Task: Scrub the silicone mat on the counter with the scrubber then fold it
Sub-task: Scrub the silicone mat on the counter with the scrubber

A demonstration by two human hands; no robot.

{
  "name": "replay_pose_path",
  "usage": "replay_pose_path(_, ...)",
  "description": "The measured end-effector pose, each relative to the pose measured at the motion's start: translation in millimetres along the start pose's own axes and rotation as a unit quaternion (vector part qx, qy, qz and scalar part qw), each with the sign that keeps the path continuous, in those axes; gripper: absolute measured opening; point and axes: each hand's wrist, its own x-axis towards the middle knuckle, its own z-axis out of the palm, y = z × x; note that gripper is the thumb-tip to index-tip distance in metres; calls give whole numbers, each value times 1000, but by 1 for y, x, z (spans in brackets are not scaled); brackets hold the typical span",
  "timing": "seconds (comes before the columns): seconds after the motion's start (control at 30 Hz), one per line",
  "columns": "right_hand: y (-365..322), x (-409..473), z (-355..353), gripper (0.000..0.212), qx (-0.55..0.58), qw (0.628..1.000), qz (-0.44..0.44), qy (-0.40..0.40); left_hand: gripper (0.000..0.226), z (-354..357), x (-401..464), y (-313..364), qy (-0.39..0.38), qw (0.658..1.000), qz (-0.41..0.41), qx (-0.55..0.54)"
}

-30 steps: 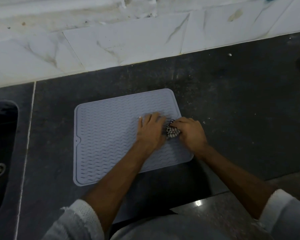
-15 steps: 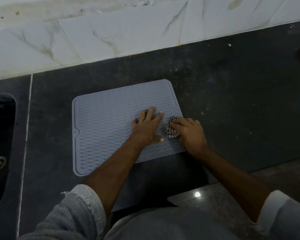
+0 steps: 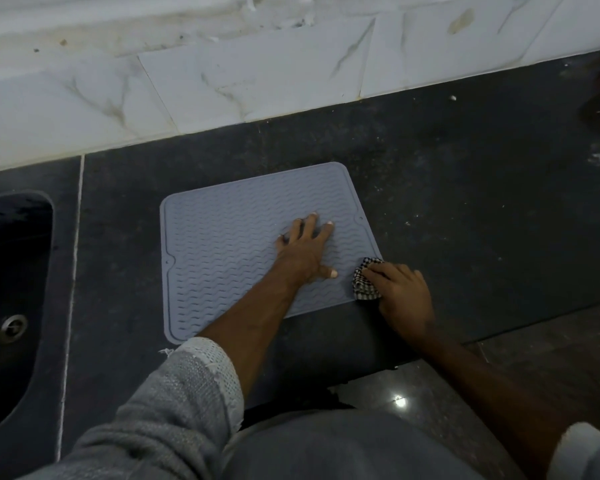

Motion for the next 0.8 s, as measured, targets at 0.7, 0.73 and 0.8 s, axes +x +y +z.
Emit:
replay_pose_path(0.7, -203, 183, 37, 48, 190, 971, -141, -41, 108, -26, -126, -274, 140, 979, -91, -121)
replay_pose_path(0.73, -214, 193, 40, 46, 177, 972, -146, -47, 114, -25, -124, -278, 122, 982, -90, -113)
replay_pose_path(0.8, -233, 212, 46, 41, 140, 978, -145, -57, 123, -24, -120, -285, 101, 986, -88, -102)
